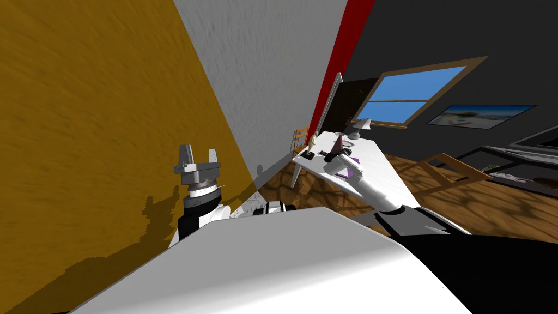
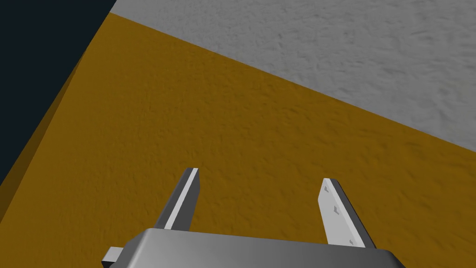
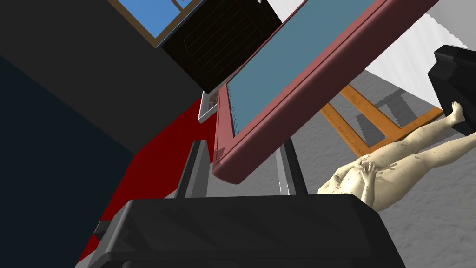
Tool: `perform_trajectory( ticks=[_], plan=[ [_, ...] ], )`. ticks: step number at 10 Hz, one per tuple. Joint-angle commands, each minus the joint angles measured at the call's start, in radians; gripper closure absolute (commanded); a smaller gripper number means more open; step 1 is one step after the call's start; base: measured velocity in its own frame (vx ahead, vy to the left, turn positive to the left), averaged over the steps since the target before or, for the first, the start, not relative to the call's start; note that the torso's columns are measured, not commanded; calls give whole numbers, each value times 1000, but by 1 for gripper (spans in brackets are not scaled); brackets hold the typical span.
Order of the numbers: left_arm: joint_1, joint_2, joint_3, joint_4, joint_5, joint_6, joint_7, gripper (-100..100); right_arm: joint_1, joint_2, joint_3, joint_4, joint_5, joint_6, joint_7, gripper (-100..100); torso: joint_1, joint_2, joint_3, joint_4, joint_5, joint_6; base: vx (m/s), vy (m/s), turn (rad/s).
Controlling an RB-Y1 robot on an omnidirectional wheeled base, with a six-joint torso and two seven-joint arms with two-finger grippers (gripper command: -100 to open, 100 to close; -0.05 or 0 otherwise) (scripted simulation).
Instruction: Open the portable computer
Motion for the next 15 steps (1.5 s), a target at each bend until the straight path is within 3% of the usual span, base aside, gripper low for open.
perform_trajectory(
  ticks=[1, 2, 3, 5, 6, 8, 9, 11, 12, 14, 15],
  plan=[
    [0, 0, 0, 0, 0, 0, 0, 0, -46, 83, -11, 36, 67, 4, 8, 100, -4, 0, -1, 1, 0, -2, -78, -119, 79],
    [0, 0, 0, 0, 0, 0, 0, 0, -46, 105, -11, 36, 67, 4, 8, 100, -5, 1, 0, 1, 0, -1, -48, -45, -1],
    [0, 0, 0, 0, 0, 0, 0, 0, -88, 136, -24, 68, 111, 5, 14, 100, -2, 1, 0, 0, -1, -1, -81, -96, 90],
    [0, 0, 0, 0, 0, 0, 0, 0, -88, 189, -24, 68, 129, 5, 14, 100, -8, 2, 1, 2, -1, -1, -65, -101, 53],
    [0, 0, 0, 0, 0, 0, 0, 0, -131, 225, -36, 99, 178, 7, 20, 100, -6, 0, 0, 0, -2, -1, -90, -120, 121],
    [0, 0, 0, 0, 0, 0, 0, 0, -131, 274, -36, 99, 191, 7, 20, 100, -7, 3, 1, 1, -2, -1, -84, -91, 41],
    [0, 0, 0, 0, 0, 0, 0, 0, -174, 308, -49, 130, 237, 8, 27, 100, -5, 1, 0, -1, -2, 1, -116, -117, 98],
    [0, 0, 0, 0, 0, 0, 0, 0, -174, 358, -49, 130, 253, 8, 27, 100, -10, 0, 0, -1, -4, 0, -75, -92, 49],
    [0, 0, 0, 0, 0, 0, 0, 0, -216, 392, -62, 161, 302, 9, 33, 100, -10, -5, -3, -3, -5, 1, -73, -105, 92],
    [0, 0, 0, 0, 0, 0, 0, 0, -216, 442, -62, 161, 316, 9, 33, 100, -12, -3, -2, -2, -5, 0, -62, -92, 47],
    [0, 0, 0, 0, 0, 0, 0, 0, -259, 477, -75, 192, 364, 11, 39, 100, -10, -3, -2, -3, -5, 0, -105, -112, 116]
  ],
)
